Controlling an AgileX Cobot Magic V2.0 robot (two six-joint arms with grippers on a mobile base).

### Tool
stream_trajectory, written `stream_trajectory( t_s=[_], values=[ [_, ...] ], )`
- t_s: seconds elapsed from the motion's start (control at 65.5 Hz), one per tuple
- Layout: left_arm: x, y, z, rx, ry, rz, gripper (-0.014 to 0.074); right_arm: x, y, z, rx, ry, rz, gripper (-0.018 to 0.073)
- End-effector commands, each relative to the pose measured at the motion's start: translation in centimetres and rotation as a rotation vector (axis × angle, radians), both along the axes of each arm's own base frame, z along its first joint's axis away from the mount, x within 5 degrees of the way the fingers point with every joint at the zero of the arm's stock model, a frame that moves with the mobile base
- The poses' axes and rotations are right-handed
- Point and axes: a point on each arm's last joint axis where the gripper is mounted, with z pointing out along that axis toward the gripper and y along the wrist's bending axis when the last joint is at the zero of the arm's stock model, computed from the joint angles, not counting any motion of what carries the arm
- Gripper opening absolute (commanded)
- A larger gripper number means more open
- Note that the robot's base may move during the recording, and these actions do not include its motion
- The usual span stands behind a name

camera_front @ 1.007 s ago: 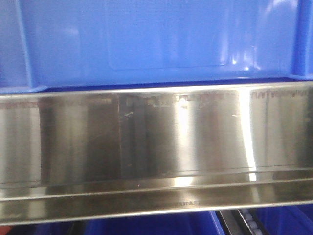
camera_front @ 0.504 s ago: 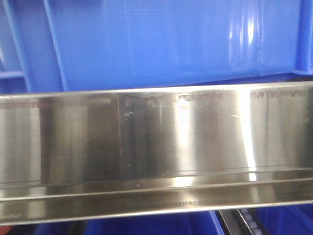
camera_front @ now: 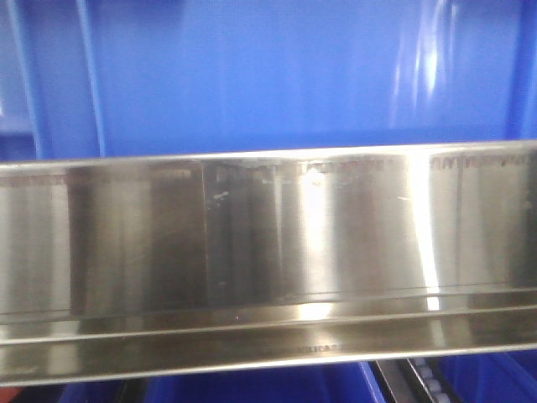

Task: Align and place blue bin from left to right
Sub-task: 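Push the blue bin with both grippers onto the shelf above the rail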

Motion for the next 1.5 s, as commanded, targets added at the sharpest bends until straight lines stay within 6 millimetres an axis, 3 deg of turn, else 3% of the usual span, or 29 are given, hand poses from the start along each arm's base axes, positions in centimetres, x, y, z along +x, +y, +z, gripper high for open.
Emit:
stream_trajectory(
  t_s=[0.0,0.092,0.168,0.29,0.504,0.626,0.839,1.099,1.297,1.48],
  values=[
    [-0.2,-0.6,1.3,-0.046,-0.077,-0.043,0.0362,-0.2,0.1,1.0,0.032,-0.042,0.021,0.0377],
    [-0.1,-0.5,1.4,-0.029,-0.087,-0.041,0.0476,-0.2,0.1,1.0,0.029,-0.037,0.018,0.0368],
    [-0.1,-0.5,1.4,-0.027,-0.088,-0.040,0.0521,-0.3,0.0,0.9,0.024,-0.032,0.015,0.0368],
    [-0.1,-0.5,1.7,-0.031,-0.096,-0.040,0.0510,-0.3,-0.1,0.9,-0.013,-0.034,0.032,0.0351],
    [-0.7,0.1,4.4,-0.052,-0.115,-0.001,0.0469,-1.0,-0.7,2.0,-0.029,-0.069,0.056,0.0243],
    [-1.3,0.7,5.9,-0.035,-0.110,0.017,0.0369,-1.7,-1.3,2.9,-0.039,-0.102,0.077,0.0140],
    [-2.2,1.1,6.7,-0.023,-0.114,-0.011,-0.0111,-3.3,-2.7,5.0,-0.012,-0.159,0.083,-0.0091],
    [-4.2,1.5,7.9,-0.004,-0.155,-0.133,-0.0111,-5.5,-4.4,6.5,0.027,-0.198,0.082,-0.0079],
    [-5.8,1.0,7.1,-0.070,-0.284,-0.288,-0.0111,-7.8,-5.5,5.0,0.087,-0.311,0.178,-0.0079],
    [-8.5,1.8,5.9,-0.123,-0.482,-0.373,-0.0111,-11.2,-7.3,4.0,0.153,-0.486,0.285,-0.0079]
  ],
)
